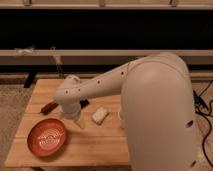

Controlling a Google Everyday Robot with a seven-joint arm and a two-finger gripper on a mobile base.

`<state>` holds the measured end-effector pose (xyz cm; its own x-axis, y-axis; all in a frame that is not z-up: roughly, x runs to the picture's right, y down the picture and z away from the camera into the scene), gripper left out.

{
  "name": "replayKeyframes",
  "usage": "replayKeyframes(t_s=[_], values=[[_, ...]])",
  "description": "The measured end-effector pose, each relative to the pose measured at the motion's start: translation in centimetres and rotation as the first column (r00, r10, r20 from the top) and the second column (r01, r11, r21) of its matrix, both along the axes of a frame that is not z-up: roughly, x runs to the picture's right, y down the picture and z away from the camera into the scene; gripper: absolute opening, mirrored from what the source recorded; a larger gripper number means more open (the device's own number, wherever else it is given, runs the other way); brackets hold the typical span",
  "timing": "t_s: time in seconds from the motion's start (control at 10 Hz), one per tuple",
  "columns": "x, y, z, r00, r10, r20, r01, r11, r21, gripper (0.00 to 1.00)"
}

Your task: Drag the ceramic bowl in a circle

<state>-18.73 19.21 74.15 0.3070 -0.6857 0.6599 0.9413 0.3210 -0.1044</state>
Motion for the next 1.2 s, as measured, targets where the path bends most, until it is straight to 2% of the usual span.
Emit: replayKeyframes(t_s=[0.2,0.4,0.6,0.8,0.9,1.0,1.2], values=[[-1.5,2.6,-1.8,0.995,-0.079,0.066,0.078,0.9969,0.011,0.80],[-2.5,5.3,-2.5,0.977,-0.164,0.135,0.161,0.9864,0.035,0.80],[-2.5,7.1,-1.6,0.965,-0.208,0.163,0.202,0.9780,0.051,0.80],[-2.3,8.0,0.0,0.963,-0.224,0.150,0.219,0.9744,0.050,0.80],[-2.1,8.0,0.9,0.964,-0.226,0.138,0.222,0.9741,0.045,0.75],[-1.7,7.8,1.8,0.965,-0.231,0.124,0.228,0.9729,0.039,0.66],[-1.6,7.5,2.5,0.967,-0.232,0.106,0.230,0.9728,0.027,0.44]])
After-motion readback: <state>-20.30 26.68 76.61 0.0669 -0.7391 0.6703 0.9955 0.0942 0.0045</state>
